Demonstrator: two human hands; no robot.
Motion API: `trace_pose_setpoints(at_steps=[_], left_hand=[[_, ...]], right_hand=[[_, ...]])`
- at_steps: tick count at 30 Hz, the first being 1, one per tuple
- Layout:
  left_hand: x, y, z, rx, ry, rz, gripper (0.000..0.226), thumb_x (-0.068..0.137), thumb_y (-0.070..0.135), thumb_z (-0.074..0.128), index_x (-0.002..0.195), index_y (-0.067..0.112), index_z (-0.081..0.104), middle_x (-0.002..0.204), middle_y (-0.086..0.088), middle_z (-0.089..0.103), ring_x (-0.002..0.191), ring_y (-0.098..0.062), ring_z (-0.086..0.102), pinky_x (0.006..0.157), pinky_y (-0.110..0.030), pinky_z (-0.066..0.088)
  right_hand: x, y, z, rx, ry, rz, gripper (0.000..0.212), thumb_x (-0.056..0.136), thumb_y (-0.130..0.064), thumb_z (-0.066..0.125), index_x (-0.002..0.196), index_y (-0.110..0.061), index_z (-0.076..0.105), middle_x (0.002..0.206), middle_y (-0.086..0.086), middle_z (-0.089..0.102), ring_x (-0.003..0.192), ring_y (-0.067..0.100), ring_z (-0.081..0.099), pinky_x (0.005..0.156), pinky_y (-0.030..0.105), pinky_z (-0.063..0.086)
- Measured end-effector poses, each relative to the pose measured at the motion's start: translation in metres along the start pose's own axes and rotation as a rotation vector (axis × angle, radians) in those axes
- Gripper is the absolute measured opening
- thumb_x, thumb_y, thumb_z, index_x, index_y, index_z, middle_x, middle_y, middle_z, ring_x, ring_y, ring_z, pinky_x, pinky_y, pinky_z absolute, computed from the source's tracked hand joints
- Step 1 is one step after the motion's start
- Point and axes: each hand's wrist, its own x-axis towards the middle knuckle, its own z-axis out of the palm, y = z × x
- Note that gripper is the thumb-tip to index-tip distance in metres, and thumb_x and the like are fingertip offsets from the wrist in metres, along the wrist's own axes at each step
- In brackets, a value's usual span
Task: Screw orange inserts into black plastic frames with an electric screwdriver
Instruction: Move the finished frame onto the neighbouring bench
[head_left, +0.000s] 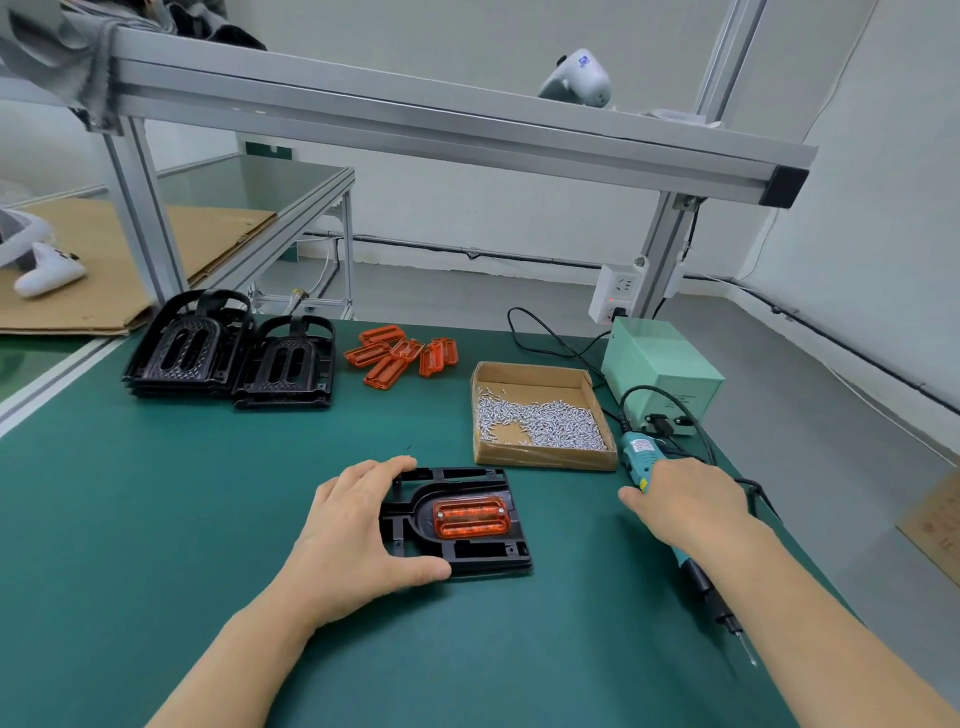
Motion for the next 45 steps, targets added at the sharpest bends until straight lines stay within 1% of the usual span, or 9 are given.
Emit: trace_pose_setpoints(at_steps=[6, 11, 13, 17, 25, 30, 34, 38, 45], left_hand=[[0.002, 0.001, -0.003, 0.037, -0.007, 0.012, 0.107, 0.043, 0.077, 0.065, 0.138, 0.048, 0.024, 0.139, 0.018, 0.033, 0.128, -0.011, 0.019, 0.107, -0.033, 0.028], [0.008, 0.005, -0.008, 0.049, -0.029, 0.082, 0.106, 0.049, 0.069, 0.074, 0.14, 0.042, 0.027, 0.132, 0.021, 0.033, 0.102, 0.014, 0.007, 0.109, -0.028, 0.015], [0.01, 0.005, -0.011, 0.055, -0.057, 0.1, 0.104, 0.055, 0.062, 0.078, 0.142, 0.039, 0.026, 0.133, 0.022, 0.031, 0.1, 0.02, 0.006, 0.113, -0.029, 0.005], [0.008, 0.001, -0.014, 0.099, -0.033, 0.104, 0.108, 0.061, 0.06, 0.077, 0.147, 0.037, 0.018, 0.148, 0.017, 0.024, 0.135, 0.01, 0.003, 0.116, -0.03, -0.011], [-0.015, -0.012, -0.014, 0.16, 0.23, -0.218, 0.105, 0.068, 0.068, 0.065, 0.149, 0.026, 0.013, 0.155, 0.01, 0.02, 0.145, -0.007, 0.001, 0.117, -0.04, -0.004], [-0.033, -0.004, -0.002, 0.208, 0.156, -0.387, 0.071, 0.091, 0.063, 0.033, 0.147, 0.021, 0.021, 0.156, 0.009, 0.021, 0.145, -0.011, -0.001, 0.116, -0.044, -0.003], [-0.038, 0.008, 0.009, 0.116, 0.155, -0.405, 0.071, 0.095, 0.059, 0.023, 0.15, 0.017, 0.009, 0.158, 0.007, 0.015, 0.146, -0.01, -0.003, 0.117, -0.044, -0.006], [-0.036, 0.013, 0.01, -0.035, 0.256, -0.429, 0.081, 0.092, 0.06, 0.034, 0.151, 0.018, -0.002, 0.159, 0.005, 0.009, 0.145, -0.009, 0.001, 0.117, -0.041, -0.006], [-0.025, 0.004, -0.017, -0.459, 0.472, -0.427, 0.093, 0.089, 0.024, 0.063, 0.151, 0.024, -0.006, 0.16, 0.008, 0.001, 0.142, -0.014, 0.024, 0.113, -0.034, 0.026]], right_hand=[[-0.02, -0.035, -0.025, 0.219, 0.193, -0.43, 0.027, 0.1, -0.038, 0.039, 0.094, -0.016, 0.053, 0.092, -0.003, 0.056, 0.093, 0.023, 0.056, 0.067, 0.032, 0.036], [-0.018, -0.094, -0.005, 0.414, -0.013, -0.874, 0.042, 0.103, -0.028, 0.04, 0.144, -0.018, 0.04, 0.148, -0.003, 0.043, 0.135, 0.017, 0.04, 0.11, 0.033, 0.033], [-0.015, -0.11, 0.005, 0.414, -0.017, -0.89, 0.046, 0.103, -0.023, 0.04, 0.149, -0.019, 0.033, 0.153, -0.001, 0.037, 0.139, 0.018, 0.035, 0.113, 0.034, 0.029], [-0.01, -0.122, 0.014, 0.343, 0.044, -0.864, 0.047, 0.101, -0.017, 0.039, 0.148, -0.019, 0.032, 0.15, 0.003, 0.042, 0.135, 0.024, 0.04, 0.107, 0.039, 0.037], [-0.012, -0.115, 0.022, 0.434, 0.134, -0.75, 0.042, 0.101, -0.029, 0.044, 0.142, -0.021, 0.041, 0.134, 0.0, 0.054, 0.123, 0.02, 0.046, 0.098, 0.034, 0.039], [-0.02, -0.117, 0.034, 0.651, 0.027, -0.723, 0.044, 0.104, -0.029, 0.039, 0.147, -0.02, 0.037, 0.145, -0.004, 0.041, 0.134, 0.01, 0.031, 0.106, 0.022, 0.024], [-0.029, -0.128, 0.035, 0.732, -0.004, -0.727, 0.046, 0.104, -0.022, 0.042, 0.148, -0.018, 0.034, 0.147, -0.002, 0.042, 0.136, 0.011, 0.032, 0.105, 0.016, 0.02], [-0.038, -0.147, 0.028, 0.842, 0.008, -0.684, 0.044, 0.101, -0.017, 0.046, 0.145, -0.012, 0.041, 0.144, 0.003, 0.048, 0.132, 0.015, 0.042, 0.099, 0.013, 0.026], [-0.057, -0.198, 0.011, 0.982, 0.008, -0.674, 0.046, 0.102, -0.018, 0.045, 0.147, -0.013, 0.038, 0.148, 0.003, 0.045, 0.136, 0.015, 0.039, 0.102, 0.016, 0.025]])
